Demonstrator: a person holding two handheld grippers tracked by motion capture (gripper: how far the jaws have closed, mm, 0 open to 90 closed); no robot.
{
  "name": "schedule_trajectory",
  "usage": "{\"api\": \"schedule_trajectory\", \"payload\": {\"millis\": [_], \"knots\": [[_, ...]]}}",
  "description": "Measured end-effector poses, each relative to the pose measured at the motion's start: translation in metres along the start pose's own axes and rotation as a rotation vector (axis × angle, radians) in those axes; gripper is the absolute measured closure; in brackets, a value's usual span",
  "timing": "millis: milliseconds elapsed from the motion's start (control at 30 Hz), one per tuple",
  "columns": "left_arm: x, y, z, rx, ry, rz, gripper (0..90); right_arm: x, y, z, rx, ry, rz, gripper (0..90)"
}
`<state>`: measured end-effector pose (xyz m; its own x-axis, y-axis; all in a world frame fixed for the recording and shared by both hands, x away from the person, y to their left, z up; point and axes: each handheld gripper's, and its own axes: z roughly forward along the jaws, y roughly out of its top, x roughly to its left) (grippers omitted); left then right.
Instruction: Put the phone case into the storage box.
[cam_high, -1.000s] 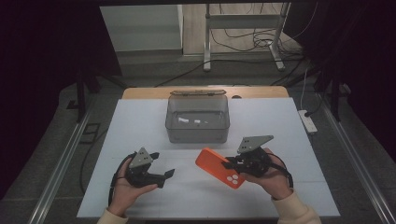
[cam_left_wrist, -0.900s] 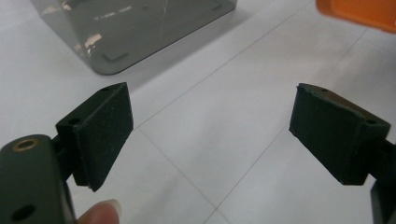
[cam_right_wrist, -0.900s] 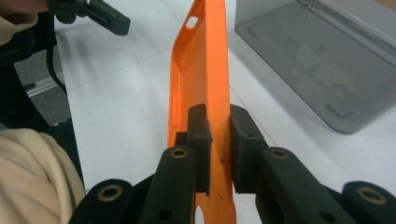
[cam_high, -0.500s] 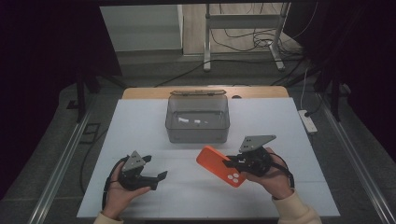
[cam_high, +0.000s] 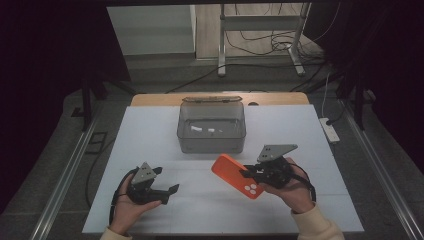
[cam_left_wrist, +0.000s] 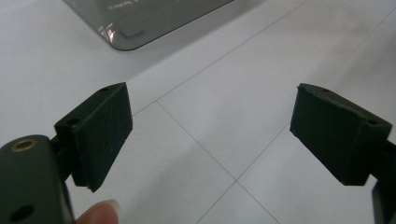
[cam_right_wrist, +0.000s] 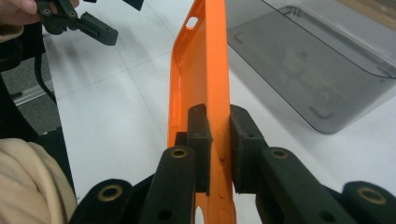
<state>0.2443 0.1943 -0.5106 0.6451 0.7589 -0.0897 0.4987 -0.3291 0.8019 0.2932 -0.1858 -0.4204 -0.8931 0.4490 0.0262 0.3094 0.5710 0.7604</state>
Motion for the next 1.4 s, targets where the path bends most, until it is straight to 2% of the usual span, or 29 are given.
{"api": "schedule_trajectory", "payload": {"millis": [300,533,967,1400], "knots": [[0.000,0.000,0.001,0.005,-0.003,0.004,12.7,0.000,0.001,-0.003,-0.007,-0.020,0.021,80.1],[-0.001,0.000,0.001,0.007,-0.005,0.007,12.7,-0.001,0.003,-0.005,-0.012,-0.047,0.017,80.1],[-0.001,0.000,0.001,0.007,-0.005,0.010,12.7,-0.001,0.007,-0.011,-0.035,-0.082,0.061,80.2],[0.000,0.000,0.002,0.007,-0.004,0.010,12.7,-0.003,0.011,-0.016,-0.055,-0.111,0.083,80.2]]}}
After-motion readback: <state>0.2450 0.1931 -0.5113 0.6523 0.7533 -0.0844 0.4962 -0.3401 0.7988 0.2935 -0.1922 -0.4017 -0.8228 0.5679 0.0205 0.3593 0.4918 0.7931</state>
